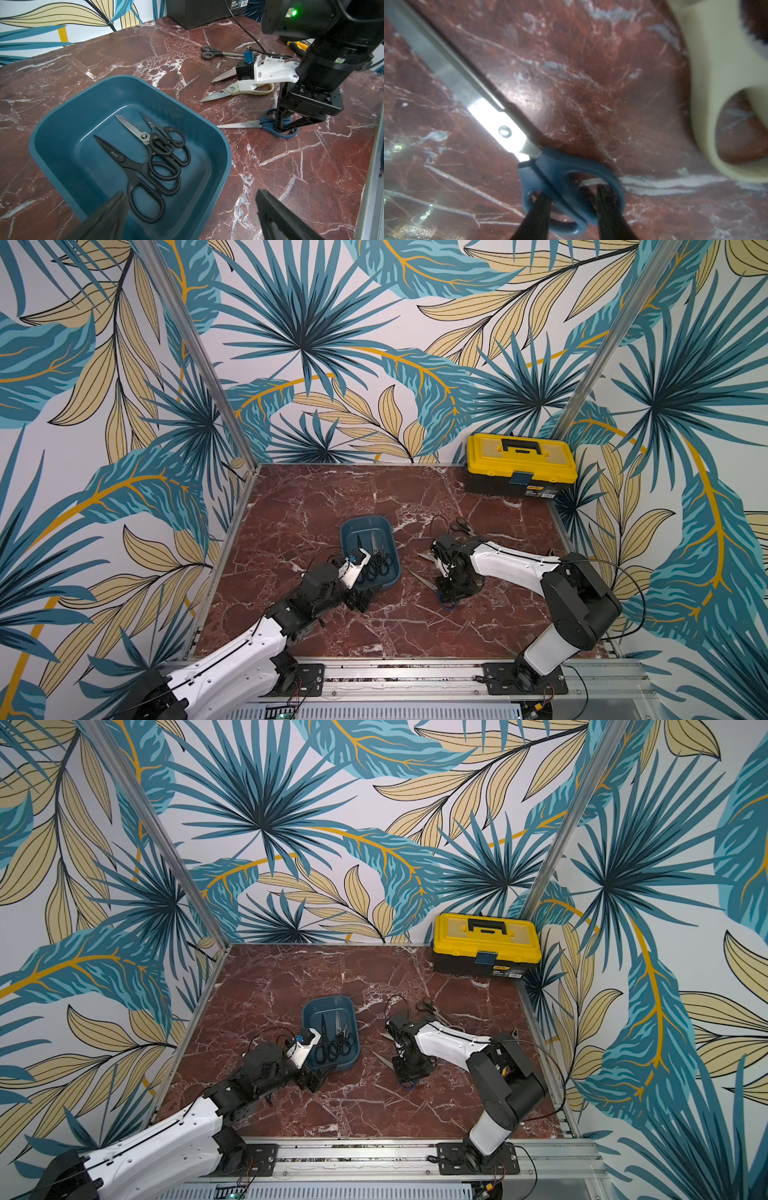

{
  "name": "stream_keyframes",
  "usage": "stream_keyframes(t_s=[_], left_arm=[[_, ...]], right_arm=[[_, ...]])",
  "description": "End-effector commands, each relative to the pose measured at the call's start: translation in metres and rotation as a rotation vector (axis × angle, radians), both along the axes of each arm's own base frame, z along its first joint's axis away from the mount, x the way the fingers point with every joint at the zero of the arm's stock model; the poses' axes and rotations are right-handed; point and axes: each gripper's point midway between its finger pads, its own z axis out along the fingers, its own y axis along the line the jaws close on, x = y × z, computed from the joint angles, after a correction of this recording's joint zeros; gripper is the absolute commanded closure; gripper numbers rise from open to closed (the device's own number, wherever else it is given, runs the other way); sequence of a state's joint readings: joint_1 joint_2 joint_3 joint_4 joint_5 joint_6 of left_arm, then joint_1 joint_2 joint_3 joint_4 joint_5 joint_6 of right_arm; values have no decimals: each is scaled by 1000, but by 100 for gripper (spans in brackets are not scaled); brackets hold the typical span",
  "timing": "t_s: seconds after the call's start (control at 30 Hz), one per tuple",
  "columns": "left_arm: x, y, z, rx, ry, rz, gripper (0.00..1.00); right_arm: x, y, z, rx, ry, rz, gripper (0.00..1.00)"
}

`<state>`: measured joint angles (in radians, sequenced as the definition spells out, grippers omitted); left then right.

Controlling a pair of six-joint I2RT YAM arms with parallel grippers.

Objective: Put the scissors into the storage box
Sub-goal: Pick up the scissors from the center of the board, then place the scissors in the storage box.

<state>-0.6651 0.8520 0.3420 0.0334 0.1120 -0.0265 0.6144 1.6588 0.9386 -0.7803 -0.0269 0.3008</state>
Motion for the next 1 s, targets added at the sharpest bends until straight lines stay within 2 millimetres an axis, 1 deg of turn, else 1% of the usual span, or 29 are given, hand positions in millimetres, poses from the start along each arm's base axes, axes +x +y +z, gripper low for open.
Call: stream_keyframes(t_s=[0.0,0.07,0.13,0.23,0.33,0.43,0.47,0.53,0.6,0.7,0.8,0.83,0.97], left_arm=[[2,0,-1,0,-5,7,0],[1,0,-1,1,-4,7,0],[1,0,-1,-1,-4,7,0],[1,0,0,-1,-6,7,0],[2,1,0,-2,-8,11,0],[2,5,4,-9,-25,29,0],[2,7,6,-14,-36,39,0],[3,12,10,-24,-59,66,0],[5,20,15,-38,-80,111,0],[4,30,20,-58,-106,155,0],[2,37,25,-82,-135,184,0],[2,39,27,-88,-143,193,0],[1,47,31,-112,-171,226,0]], right_arm=[[-8,-9,-14,-86,25,21,72],[-8,-7,-20,-106,31,28,79],[-5,-3,-23,-102,32,29,83],[0,5,-19,-74,26,33,89],[6,15,-4,-30,8,39,95],[16,29,27,41,-30,42,99],[19,36,40,71,-47,45,99],[28,50,65,133,-75,47,100],[37,72,90,213,-101,59,100],[46,109,115,308,-118,91,100],[56,141,123,367,-119,121,100],[61,149,122,377,-123,126,100],[71,186,108,410,-78,153,100]])
